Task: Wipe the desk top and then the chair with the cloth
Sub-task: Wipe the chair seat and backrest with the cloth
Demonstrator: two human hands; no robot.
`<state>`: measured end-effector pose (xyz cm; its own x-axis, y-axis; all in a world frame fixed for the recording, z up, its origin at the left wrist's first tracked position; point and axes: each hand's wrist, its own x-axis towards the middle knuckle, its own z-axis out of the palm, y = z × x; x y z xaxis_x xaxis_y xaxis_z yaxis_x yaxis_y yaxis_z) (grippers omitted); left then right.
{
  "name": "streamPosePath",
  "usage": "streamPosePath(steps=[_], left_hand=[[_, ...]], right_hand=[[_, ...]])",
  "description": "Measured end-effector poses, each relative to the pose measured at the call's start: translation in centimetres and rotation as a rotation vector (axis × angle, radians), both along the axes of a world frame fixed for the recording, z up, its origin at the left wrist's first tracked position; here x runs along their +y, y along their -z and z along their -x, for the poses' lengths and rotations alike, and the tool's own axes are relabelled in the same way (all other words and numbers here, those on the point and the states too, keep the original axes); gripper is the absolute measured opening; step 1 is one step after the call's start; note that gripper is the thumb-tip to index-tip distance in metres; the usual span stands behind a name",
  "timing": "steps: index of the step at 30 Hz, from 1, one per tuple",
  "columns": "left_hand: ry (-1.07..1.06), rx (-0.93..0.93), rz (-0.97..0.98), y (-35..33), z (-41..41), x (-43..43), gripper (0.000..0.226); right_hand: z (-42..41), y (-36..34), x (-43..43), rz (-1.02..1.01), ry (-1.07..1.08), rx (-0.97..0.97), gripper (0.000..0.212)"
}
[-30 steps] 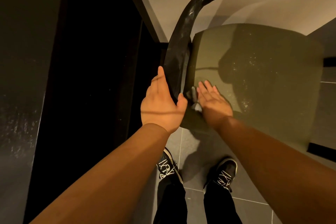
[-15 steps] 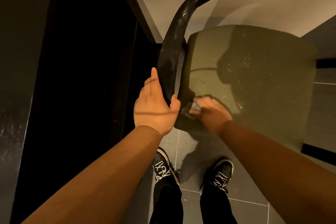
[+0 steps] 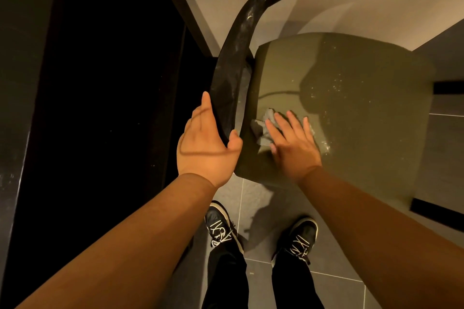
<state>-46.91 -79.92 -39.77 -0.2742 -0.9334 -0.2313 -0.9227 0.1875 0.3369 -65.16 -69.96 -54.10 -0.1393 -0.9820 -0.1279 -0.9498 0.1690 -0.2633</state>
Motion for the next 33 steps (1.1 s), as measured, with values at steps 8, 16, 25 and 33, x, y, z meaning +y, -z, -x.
streamPosePath(steps=[8, 16, 25, 33], left_hand=[[0.017, -0.018, 0.031, 0.0, -0.1, 0.2, 0.093], [0.017, -0.005, 0.021, 0.0, -0.1, 0.0, 0.093], [0.021, -0.004, 0.029, 0.1, -0.1, 0.1, 0.093], [0.035, 0.0, 0.046, 0.0, 0.0, 0.1, 0.092]], right_hand=[[1.9, 2.8, -0.4, -0.091, -0.243, 0.052, 0.062], [0.2, 2.4, -2.2, -0.078, -0.027, -0.231, 0.067], [1.3, 2.5, -1.4, -0.069, -0.371, -0.129, 0.045], [-0.8, 2.7, -2.5, -0.078, -0.17, -0.298, 0.049]])
